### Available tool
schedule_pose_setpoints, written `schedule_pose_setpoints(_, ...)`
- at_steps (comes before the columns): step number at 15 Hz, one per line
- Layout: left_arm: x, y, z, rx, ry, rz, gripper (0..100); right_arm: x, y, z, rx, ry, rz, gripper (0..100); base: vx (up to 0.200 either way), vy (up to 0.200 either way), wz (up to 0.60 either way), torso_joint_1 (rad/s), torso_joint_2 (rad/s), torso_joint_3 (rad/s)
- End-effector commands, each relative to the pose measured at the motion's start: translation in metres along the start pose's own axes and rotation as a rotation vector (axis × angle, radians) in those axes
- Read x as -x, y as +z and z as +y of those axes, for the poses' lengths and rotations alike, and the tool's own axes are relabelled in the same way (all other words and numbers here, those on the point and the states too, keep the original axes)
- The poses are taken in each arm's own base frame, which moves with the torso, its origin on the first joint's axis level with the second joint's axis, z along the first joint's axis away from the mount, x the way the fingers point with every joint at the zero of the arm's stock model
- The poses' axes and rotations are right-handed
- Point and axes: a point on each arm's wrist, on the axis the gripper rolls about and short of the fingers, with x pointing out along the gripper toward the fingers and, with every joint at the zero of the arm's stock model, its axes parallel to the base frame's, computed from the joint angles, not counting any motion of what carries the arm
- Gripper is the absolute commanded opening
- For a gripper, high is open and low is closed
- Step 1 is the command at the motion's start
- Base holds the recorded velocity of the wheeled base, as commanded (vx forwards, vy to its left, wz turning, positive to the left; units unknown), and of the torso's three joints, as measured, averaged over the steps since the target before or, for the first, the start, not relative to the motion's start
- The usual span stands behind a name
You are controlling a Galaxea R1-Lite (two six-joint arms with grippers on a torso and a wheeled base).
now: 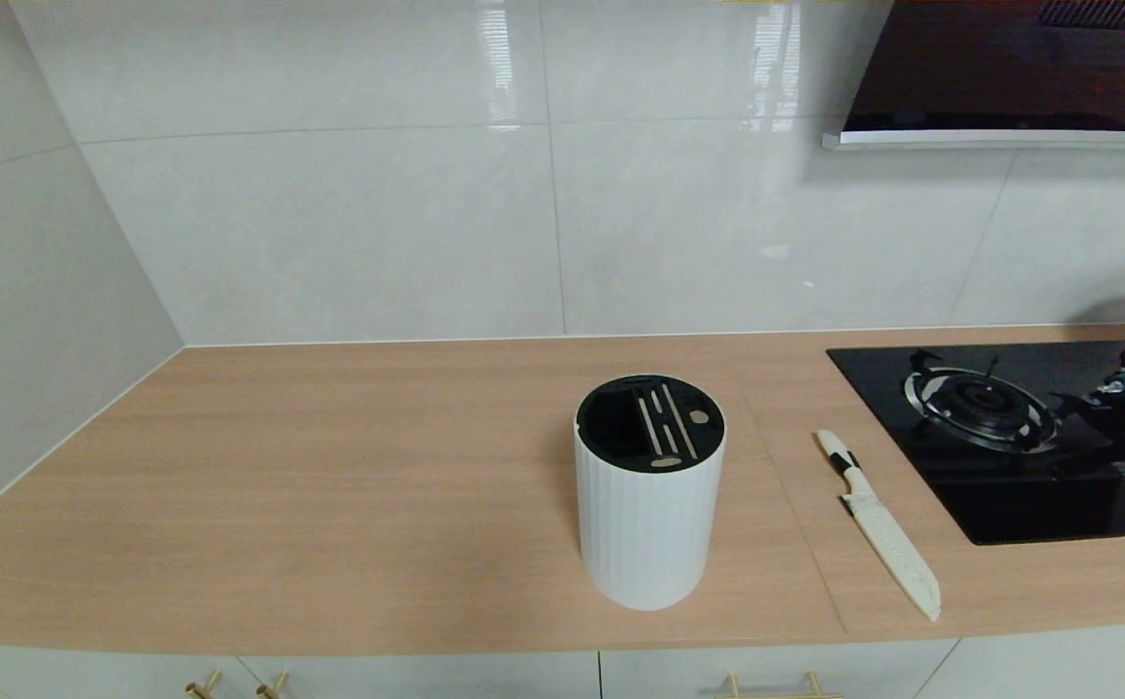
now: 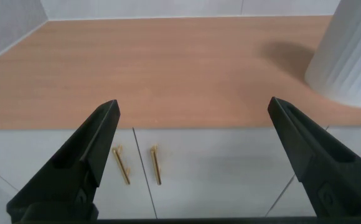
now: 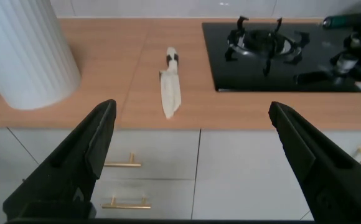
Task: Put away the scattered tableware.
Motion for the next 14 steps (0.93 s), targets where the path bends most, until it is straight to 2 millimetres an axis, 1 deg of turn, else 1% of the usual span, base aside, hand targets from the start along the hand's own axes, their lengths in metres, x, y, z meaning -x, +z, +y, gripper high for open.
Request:
schedule_pose_setpoints(1, -0.0002, -0.0002, 0.0000, 0.000, 0.000, 0.002, 100, -0.0001, 0.0000, 0.0000, 0.000, 0.001, 0.001, 100, 0.000, 0.000, 0.00, 0.232, -0.45, -0.222)
schedule_pose_setpoints(6, -0.0002, -0.0002, 0.0000, 0.000, 0.000, 0.002, 100, -0.0001, 0.0000, 0.0000, 0.002, 0.001, 0.001, 100, 0.000, 0.000, 0.00, 0.181, -0.38, -0.192)
schedule_pose_setpoints(14, -0.0002, -0.0002, 0.0000, 0.000, 0.001, 0.002, 100, -0.0001, 0.0000, -0.0001, 0.016, -0.004, 0.001, 100, 0.000, 0.000, 0.00, 0.005, -0.01, -0.005)
